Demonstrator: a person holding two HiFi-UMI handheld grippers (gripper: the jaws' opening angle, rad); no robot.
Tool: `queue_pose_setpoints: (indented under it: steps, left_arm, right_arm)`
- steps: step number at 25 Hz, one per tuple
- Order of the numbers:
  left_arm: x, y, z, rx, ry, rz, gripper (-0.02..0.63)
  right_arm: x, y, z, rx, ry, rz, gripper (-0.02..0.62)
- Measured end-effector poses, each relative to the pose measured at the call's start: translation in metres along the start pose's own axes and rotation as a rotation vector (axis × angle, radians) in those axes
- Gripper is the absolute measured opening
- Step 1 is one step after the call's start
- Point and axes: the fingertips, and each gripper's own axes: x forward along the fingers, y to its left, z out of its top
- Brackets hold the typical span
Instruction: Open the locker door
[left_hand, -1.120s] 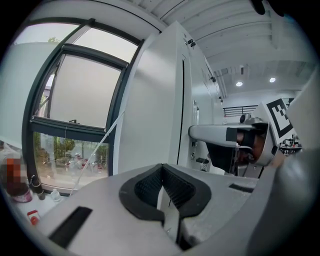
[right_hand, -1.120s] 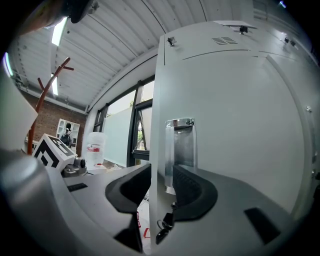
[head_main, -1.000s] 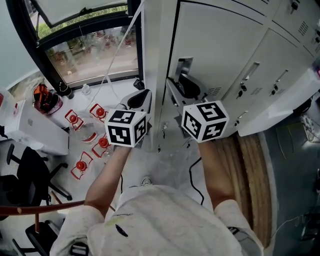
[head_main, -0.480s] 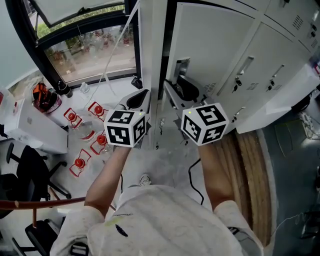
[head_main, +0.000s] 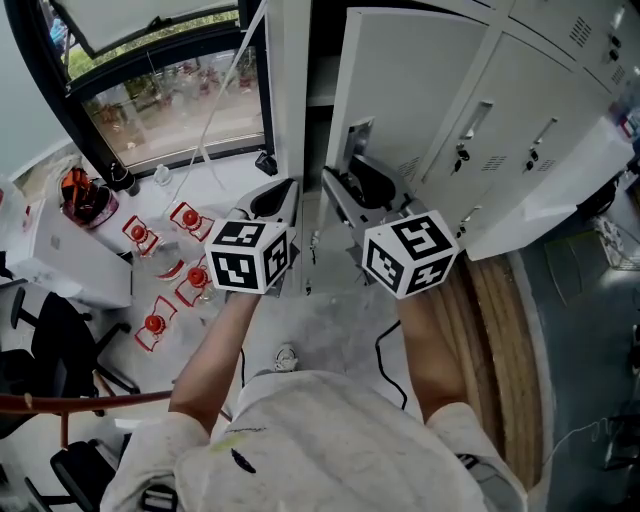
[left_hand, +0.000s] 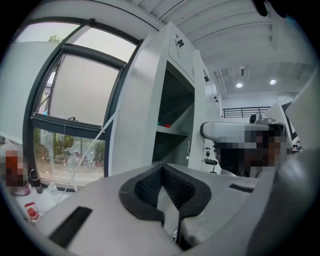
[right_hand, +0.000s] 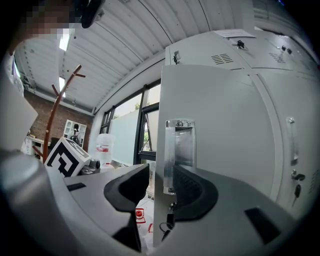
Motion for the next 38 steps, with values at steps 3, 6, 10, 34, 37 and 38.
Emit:
queue_pose_setpoints:
  steps: [3,6,10,34,37,38]
  left_arm:
    - [0.001,-0.009,-0.001,-0.003,-0.003,-0.007,0.006]
    - [0.000,-0.017,-0.003,-0.007,-0.003,-0.009,0.006]
    - [-0.003,-0.028,-0.007,-0.011,-0.001,-0.009,0.006]
    - [0.010,-0.145,-0.017,0.030,0.011,-0.123,0.006]
    - [0.016,-0.158,-0.018,0.034,0.018,-0.147,0.006]
    - [0.017,-0.162,-0.017,0.036,0.019,-0.155,0.006]
  right_arm:
    - [-0.010,0.000,0.000,-0.003,-0.001,0.002,0.143]
    - [-0.021,0.000,0.000,-0.001,-0.003,0.000,0.143]
    - [-0.035,0.000,0.000,0.007,-0.009,0.004,0.143]
    - [-0.146,-0.037,-0.001,0.014,-0.014,-0.069,0.149]
    - [-0.156,-0.046,-0.001,0.017,-0.017,-0.092,0.147]
    - [-0.159,-0.049,0.000,0.018,-0.020,-0.100,0.146]
